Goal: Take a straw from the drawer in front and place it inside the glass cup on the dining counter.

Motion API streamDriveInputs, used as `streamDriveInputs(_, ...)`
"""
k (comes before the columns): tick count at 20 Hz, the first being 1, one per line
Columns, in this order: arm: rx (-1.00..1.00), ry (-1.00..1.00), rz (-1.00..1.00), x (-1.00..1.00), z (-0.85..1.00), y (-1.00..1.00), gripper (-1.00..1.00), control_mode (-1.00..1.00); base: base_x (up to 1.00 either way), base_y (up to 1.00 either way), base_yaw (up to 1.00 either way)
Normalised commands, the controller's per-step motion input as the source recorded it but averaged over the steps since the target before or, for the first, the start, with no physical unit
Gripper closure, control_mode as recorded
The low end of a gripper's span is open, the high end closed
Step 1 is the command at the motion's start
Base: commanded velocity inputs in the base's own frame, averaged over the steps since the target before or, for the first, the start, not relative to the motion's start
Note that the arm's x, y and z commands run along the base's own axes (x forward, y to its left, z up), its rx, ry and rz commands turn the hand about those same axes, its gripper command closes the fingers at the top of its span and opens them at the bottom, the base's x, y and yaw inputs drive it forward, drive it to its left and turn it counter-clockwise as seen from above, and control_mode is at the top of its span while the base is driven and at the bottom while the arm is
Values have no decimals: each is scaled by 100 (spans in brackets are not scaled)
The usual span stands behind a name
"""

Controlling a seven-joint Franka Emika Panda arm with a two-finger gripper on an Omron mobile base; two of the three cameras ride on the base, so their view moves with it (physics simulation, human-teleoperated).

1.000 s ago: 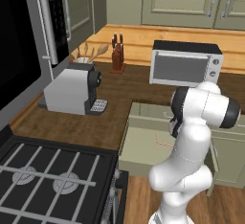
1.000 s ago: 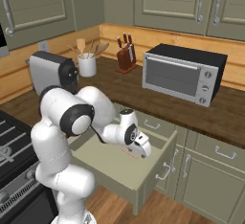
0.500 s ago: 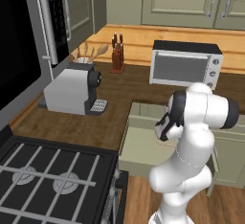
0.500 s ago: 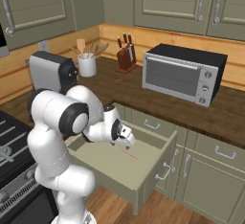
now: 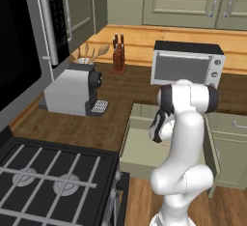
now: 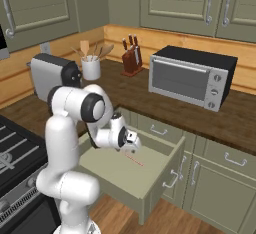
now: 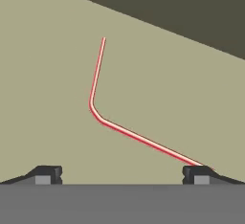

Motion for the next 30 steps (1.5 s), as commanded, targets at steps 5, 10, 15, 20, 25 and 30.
streamDriveInputs(5, 2, 0, 15, 19, -49, 8, -100, -100, 0, 0, 0)
streamDriveInputs(10, 2, 0, 11, 28, -33, 0, -100, -100, 0, 0, 0)
streamDriveInputs(15, 1, 0, 9, 51, -9, 0, -100, -100, 0, 0, 0)
streamDriveInputs(20, 0, 0, 6, 47, 0, 0, -100, -100, 0, 0, 0)
streamDriveInputs(25, 0, 0, 0, 3, 21, -1, -100, -100, 0, 0, 0)
streamDriveInputs(30, 2, 2, -1, -3, 34, 0, -100, -100, 0, 0, 0)
